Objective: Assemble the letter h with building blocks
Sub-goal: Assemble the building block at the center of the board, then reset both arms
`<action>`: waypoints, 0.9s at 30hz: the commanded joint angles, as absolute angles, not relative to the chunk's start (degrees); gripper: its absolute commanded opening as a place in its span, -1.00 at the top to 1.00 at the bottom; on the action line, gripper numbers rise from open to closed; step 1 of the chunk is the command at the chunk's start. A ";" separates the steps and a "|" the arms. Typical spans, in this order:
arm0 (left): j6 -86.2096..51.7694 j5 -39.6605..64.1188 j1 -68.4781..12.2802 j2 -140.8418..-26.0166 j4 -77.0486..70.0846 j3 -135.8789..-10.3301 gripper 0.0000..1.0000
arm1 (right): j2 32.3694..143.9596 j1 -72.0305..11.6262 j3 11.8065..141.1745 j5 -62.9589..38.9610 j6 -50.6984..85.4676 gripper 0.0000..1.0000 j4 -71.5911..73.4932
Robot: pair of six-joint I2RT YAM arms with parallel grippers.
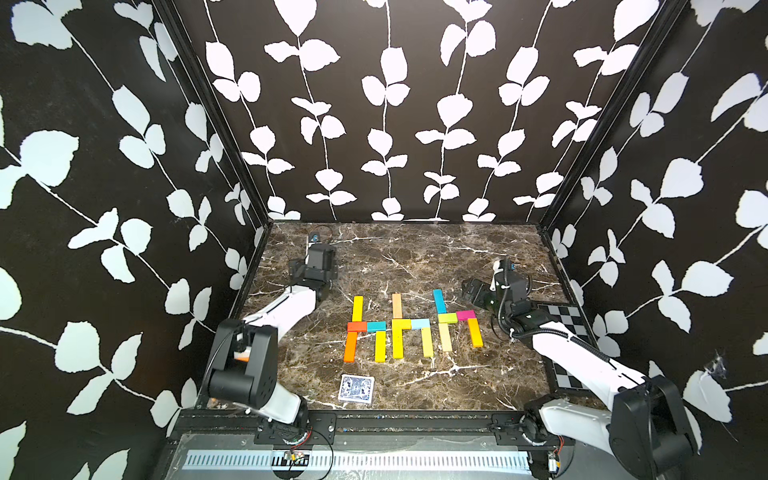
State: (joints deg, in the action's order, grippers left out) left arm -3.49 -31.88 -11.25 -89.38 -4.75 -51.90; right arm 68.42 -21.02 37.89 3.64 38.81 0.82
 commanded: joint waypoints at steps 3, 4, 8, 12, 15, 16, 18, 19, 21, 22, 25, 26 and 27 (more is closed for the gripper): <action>6.94 -26.98 -10.03 -89.36 -14.55 -46.73 -0.98 | 70.10 -21.09 40.10 5.70 38.38 -0.98 1.70; 7.66 -26.14 -9.79 -89.01 -14.92 -45.49 -0.98 | 70.17 -20.98 40.34 5.82 37.93 -0.98 1.63; 8.97 -22.19 -9.01 -89.04 -31.03 -35.30 -0.98 | 70.81 -21.01 40.34 8.03 37.80 -0.98 2.46; 7.25 -20.46 -8.53 -87.13 -37.94 -29.74 -0.98 | 71.48 -21.00 41.12 7.73 35.62 -0.98 2.01; 6.07 -15.77 -6.83 -86.75 -52.09 -21.62 -0.98 | 71.62 -20.96 41.09 8.83 34.12 -0.98 1.47; 7.69 -13.63 -6.34 -90.20 -65.17 -17.88 -0.98 | 71.46 -20.96 40.74 9.46 33.92 -0.99 1.81; 6.89 -14.23 -6.38 -89.07 -62.12 -18.44 -0.98 | 71.12 -20.94 39.63 10.75 33.02 -0.98 3.16; 5.17 -15.76 -6.21 -87.40 -51.84 -21.31 -0.98 | 70.98 -20.92 39.30 11.63 32.50 -0.99 3.55; 5.53 -16.74 -5.68 -90.63 -58.17 -21.51 -0.98 | 71.20 -20.54 40.50 14.37 32.66 -0.99 0.98; 4.72 -17.17 -5.71 -89.05 -53.00 -22.28 -0.98 | 71.36 -20.32 42.03 16.50 33.90 -0.99 -2.14; 4.85 -17.22 -5.45 -89.93 -55.66 -21.69 -0.98 | 72.75 -17.98 46.42 20.04 31.51 -0.98 -9.34; 4.27 -17.34 -5.45 -88.87 -53.37 -22.11 -0.98 | 73.21 -16.60 47.63 20.57 30.44 -0.98 -10.87; 4.06 -17.06 -5.40 -88.25 -51.25 -22.21 -0.98 | 73.53 -15.13 48.14 20.31 29.87 -0.99 -11.68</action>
